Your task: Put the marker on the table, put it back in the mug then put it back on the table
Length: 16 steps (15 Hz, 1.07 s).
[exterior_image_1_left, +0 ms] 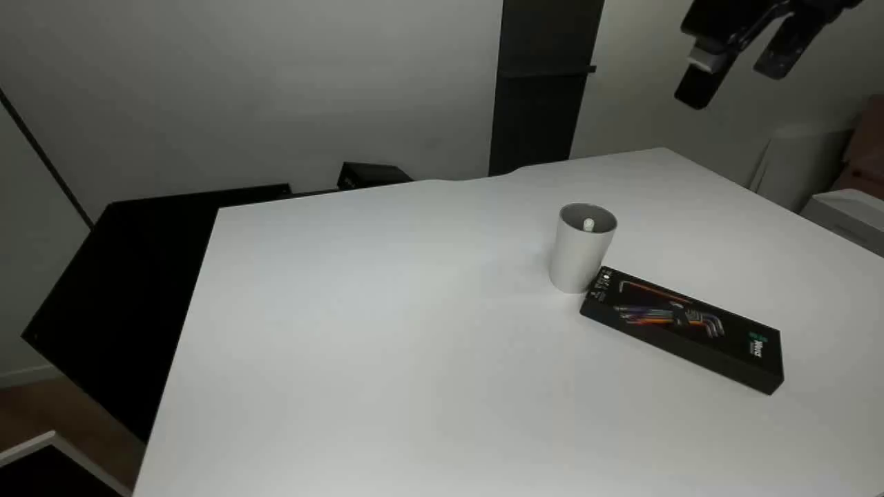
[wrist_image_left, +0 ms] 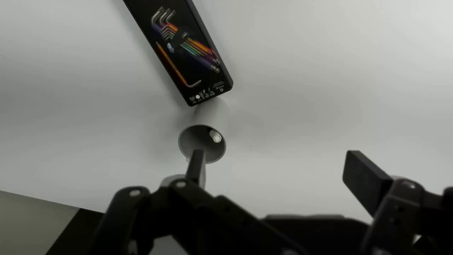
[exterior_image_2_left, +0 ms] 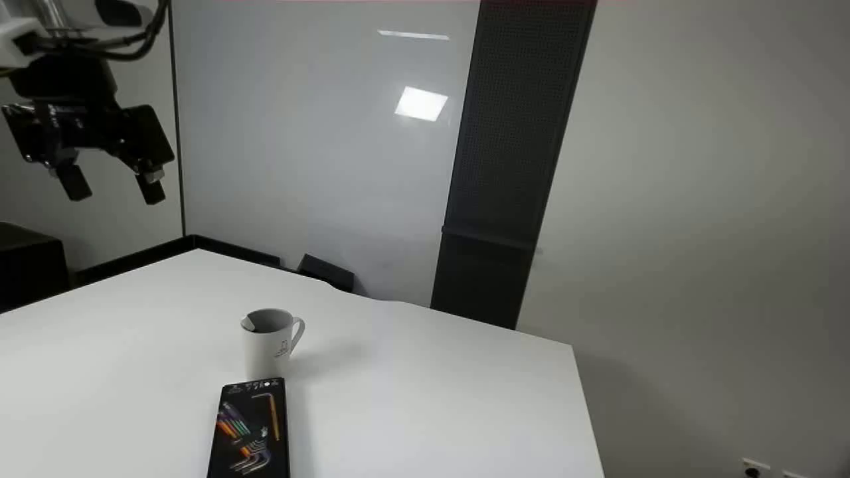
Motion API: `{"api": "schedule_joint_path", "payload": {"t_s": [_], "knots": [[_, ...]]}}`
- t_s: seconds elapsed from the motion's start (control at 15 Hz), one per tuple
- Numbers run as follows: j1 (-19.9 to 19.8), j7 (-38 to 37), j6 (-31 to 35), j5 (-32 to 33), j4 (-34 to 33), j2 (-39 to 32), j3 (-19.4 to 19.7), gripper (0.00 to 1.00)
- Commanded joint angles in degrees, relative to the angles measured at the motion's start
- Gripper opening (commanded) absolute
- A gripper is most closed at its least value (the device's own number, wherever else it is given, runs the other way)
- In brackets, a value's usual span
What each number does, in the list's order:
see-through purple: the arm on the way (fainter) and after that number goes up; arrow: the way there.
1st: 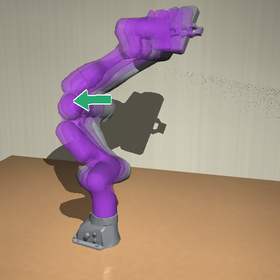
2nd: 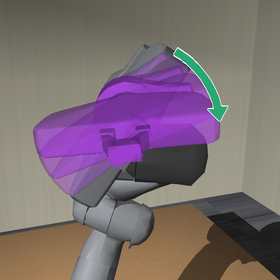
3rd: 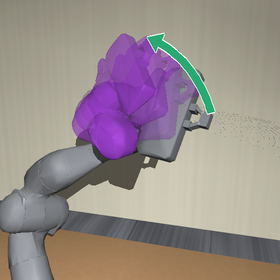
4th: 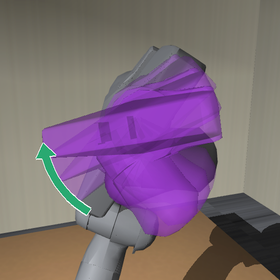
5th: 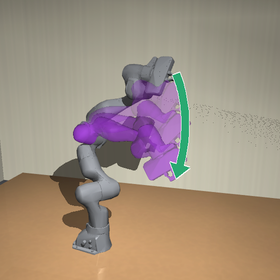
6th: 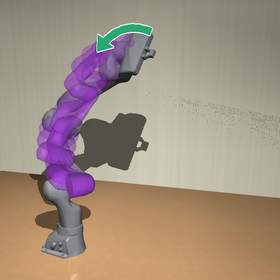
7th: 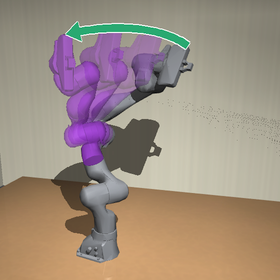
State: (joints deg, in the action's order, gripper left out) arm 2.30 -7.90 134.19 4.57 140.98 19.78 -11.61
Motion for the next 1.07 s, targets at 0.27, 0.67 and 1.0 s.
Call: {"api": "schedule_joint_path", "payload": {"t_s": [0.27, 0.67, 1.0], "knots": [[1.04, -0.33, -0.19, 0.46, -0.11, -0.06, 1.00, 1.00], [0.44, -1.32, 0.63, 1.73, -0.14, -0.40, 0.69, 1.00], [-0.96, -0.45, 4.58, 5.49, -2.35, -4.46, 1.75, 1.00]]}}
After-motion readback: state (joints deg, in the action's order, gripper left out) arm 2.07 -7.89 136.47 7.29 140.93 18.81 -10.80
